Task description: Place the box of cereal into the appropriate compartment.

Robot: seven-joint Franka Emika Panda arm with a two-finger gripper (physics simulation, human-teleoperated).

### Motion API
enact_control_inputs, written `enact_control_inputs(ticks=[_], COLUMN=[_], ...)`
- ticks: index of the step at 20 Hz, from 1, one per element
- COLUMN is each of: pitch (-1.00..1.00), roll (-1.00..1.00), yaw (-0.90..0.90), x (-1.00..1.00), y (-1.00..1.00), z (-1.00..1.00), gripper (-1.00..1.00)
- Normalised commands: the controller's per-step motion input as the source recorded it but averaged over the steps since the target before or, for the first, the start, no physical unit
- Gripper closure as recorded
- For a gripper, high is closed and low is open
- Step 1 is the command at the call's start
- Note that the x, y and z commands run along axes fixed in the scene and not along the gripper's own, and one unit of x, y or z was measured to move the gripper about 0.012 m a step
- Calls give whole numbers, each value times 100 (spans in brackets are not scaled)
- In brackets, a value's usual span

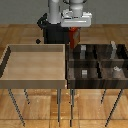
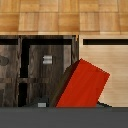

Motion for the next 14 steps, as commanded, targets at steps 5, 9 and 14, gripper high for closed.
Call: enact_control_inputs(ticks=[5, 9, 14], pitch=[0, 0, 0], roll=[0, 0, 0], yaw=[0, 0, 0], x=[0, 0, 0], y=[100, 100, 100], z=[0, 0, 0], gripper=[100, 100, 100])
